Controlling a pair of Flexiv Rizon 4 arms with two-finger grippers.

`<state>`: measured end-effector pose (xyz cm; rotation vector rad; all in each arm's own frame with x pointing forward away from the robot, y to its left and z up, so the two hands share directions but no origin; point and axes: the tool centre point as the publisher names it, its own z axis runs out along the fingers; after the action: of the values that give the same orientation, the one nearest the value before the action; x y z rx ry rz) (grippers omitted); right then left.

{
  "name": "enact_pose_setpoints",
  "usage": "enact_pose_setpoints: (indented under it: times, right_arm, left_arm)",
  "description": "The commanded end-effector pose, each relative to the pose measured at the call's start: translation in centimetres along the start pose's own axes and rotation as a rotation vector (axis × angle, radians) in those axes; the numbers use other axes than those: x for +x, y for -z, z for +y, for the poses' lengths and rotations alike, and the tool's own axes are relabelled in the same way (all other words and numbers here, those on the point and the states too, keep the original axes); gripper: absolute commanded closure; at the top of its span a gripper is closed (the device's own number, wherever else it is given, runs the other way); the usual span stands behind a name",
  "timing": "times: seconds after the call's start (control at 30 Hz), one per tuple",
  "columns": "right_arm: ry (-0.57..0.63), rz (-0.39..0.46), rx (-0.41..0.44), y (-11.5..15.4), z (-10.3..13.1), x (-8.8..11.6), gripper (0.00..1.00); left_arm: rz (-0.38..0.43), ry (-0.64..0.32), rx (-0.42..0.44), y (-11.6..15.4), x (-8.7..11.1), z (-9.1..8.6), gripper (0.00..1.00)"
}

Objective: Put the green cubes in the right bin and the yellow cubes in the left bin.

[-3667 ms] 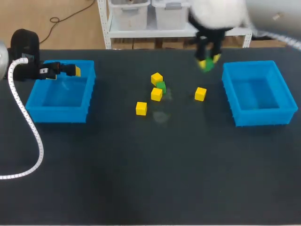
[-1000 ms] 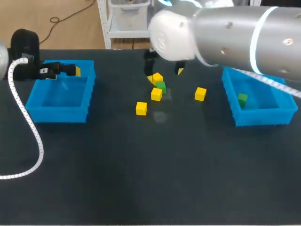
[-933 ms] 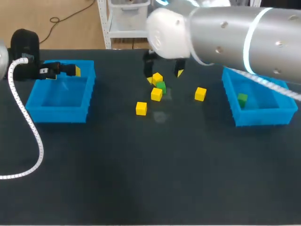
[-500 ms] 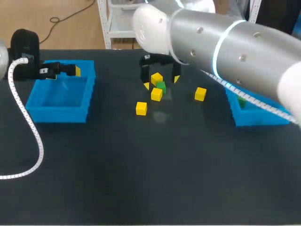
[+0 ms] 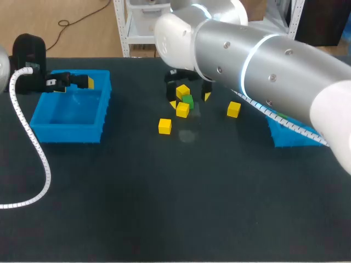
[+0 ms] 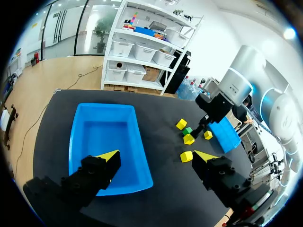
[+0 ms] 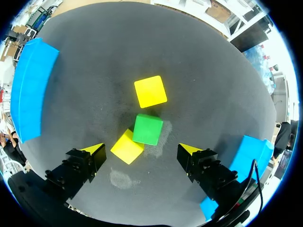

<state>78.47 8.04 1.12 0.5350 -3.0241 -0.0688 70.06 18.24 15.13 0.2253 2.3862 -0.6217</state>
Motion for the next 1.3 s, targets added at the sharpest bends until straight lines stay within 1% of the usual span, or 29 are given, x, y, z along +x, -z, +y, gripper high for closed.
enact_pose_setpoints:
  times: [0.03,0.4,0.67,1.13,1.2,1.23,1.27,1.3]
  right_arm:
    - [-0.005,0.014,-0.004,-0.4,-0.1,-0.9,0.0]
    - [-0.039,0.007,-0.022,-0.9,-0.8,-2.5,0.0]
    - [-0.073,0.017,-0.008,-1.2,-1.3,-3.3,0.0]
    - [-0.092,0.026,-0.006,-1.8,-1.2,-4.8,0.0]
    - [-0.096,0.027,-0.002,-1.8,-1.2,-4.8,0.69]
    - [-0.097,0.028,0.0,-1.8,-1.1,-4.8,0.87]
    - [-0.097,0.028,0.001,-1.8,-1.1,-4.8,1.0]
    - [-0.097,0.028,0.002,-1.8,-1.1,-4.8,1.0]
  left_arm:
    - [-0.006,-0.002,0.011,0.0,0.1,0.2,0.0]
    - [-0.006,-0.002,0.011,0.0,0.1,0.2,0.0]
    - [-0.006,-0.002,0.011,0.0,0.1,0.2,0.0]
    - [-0.006,-0.002,0.011,0.0,0.1,0.2,0.0]
    - [-0.006,-0.002,0.011,0.0,0.1,0.2,0.0]
    - [-0.006,-0.002,0.011,0.0,0.1,0.2,0.0]
    - [-0.006,-0.002,0.011,0.0,0.1,0.2,0.0]
    - [-0.006,-0.002,0.011,0.0,0.1,0.2,0.0]
